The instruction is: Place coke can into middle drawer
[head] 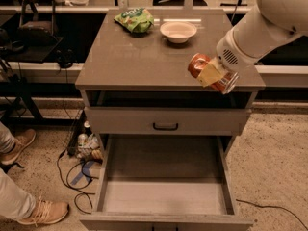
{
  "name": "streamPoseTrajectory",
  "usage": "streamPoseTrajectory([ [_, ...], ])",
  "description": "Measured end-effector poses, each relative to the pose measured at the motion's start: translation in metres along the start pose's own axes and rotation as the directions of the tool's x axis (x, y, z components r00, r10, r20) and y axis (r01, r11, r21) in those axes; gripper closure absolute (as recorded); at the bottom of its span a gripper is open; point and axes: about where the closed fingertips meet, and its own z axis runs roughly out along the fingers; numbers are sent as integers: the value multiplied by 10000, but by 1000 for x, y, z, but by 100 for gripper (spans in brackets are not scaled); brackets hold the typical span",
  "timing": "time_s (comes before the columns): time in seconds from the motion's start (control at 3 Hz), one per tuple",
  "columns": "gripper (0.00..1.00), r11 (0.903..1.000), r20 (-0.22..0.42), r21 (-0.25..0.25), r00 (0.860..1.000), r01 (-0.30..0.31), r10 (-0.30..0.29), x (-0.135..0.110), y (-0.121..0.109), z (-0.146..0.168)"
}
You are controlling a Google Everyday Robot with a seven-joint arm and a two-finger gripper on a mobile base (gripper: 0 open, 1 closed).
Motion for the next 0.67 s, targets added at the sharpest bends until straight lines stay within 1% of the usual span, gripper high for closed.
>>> streamPoseTrajectory([
  [0.33, 100, 10000, 0, 0, 10000, 0, 0, 0, 0, 0],
  [0.67, 100, 9966, -701, -759, 9972, -313, 260, 25, 16, 35],
])
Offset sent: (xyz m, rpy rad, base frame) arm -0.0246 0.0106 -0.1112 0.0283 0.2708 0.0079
